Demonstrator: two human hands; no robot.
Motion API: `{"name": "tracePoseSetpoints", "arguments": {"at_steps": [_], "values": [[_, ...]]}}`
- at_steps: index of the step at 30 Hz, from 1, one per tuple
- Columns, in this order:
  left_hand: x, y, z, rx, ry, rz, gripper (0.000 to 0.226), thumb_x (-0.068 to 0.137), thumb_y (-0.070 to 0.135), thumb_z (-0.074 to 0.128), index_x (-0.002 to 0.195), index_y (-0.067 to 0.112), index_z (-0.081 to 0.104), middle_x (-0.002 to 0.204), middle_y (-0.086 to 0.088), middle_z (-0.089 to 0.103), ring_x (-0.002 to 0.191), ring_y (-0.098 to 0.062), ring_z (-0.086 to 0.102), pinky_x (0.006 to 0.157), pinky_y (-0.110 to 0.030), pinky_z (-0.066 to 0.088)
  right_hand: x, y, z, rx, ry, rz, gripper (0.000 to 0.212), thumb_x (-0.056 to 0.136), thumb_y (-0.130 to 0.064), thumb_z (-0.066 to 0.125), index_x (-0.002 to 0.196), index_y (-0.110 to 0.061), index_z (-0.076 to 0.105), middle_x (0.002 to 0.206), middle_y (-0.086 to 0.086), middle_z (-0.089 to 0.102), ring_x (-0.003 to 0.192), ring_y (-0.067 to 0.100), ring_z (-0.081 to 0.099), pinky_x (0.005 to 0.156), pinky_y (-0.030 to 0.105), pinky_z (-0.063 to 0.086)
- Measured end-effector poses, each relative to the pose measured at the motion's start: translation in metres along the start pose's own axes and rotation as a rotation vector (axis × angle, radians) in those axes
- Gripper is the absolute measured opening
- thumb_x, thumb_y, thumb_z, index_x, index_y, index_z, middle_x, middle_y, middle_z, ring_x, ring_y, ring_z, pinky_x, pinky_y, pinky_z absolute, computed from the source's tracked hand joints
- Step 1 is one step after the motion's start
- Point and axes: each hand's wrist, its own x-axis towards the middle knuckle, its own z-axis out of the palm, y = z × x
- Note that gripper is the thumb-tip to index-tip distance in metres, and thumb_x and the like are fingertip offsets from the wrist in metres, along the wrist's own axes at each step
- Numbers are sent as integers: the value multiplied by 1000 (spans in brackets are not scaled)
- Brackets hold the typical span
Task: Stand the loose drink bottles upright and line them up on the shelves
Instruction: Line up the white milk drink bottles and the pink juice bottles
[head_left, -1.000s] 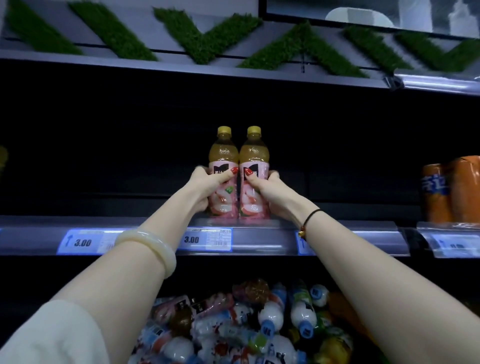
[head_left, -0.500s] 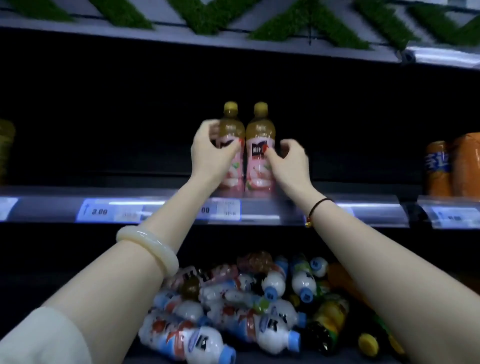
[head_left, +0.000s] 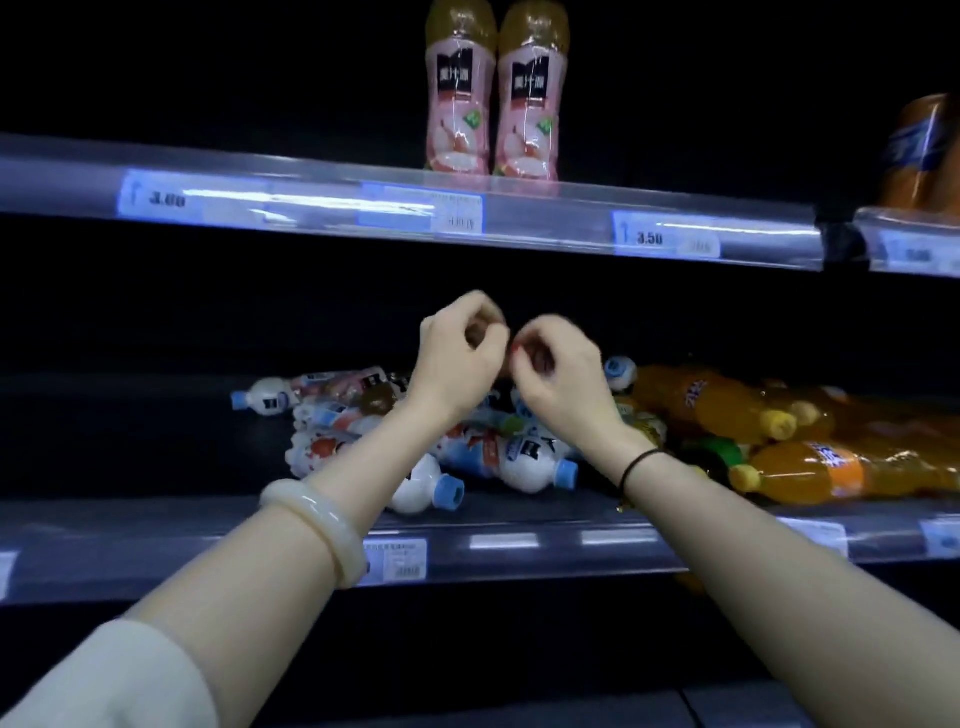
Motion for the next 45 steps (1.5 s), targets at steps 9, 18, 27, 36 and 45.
{"name": "tracePoseSetpoints", "arguments": {"at_steps": [9,18,27,36,45], "values": [[-28,-75,-12,639,-793,-491,54,78,17,61,128,21,41,117,-10,52,97,-24,56,66,-26,48,-46,29,33,-403,-881,516,63,72,-43,72,123,-15,47,122,7,49,109,29,53,85,36,49],[-16,-71,-7,263,-574,-404,71,75,12,76,137,13,42,131,-9,55,115,-24,56,96,-34,49,8,25,6,-676,-538,-57,65,71,-36,69,131,-30,45,125,-3,54,119,25,46,93,38,33],[-12,-84,-8,166,-501,-448,61,81,14,72,135,9,43,131,-12,55,116,-27,56,97,-40,48,5,22,31,233,-255,641,87,75,-12,78,144,-6,25,136,16,46,124,31,49,102,37,43],[-3,-75,-61,311,-732,-555,25,71,31,67,88,13,67,86,-5,65,78,-19,59,71,-31,47,-6,8,75,559,-257,836,49,75,-17,74,116,-19,47,115,13,64,99,30,65,86,48,56],[-11,-65,-71,686,-1300,-494,75,74,10,72,139,26,37,132,-1,49,113,-23,54,90,-33,49,-27,9,74,585,-237,829,39,86,-17,65,122,-11,50,106,6,64,84,11,63,62,17,51]]}}
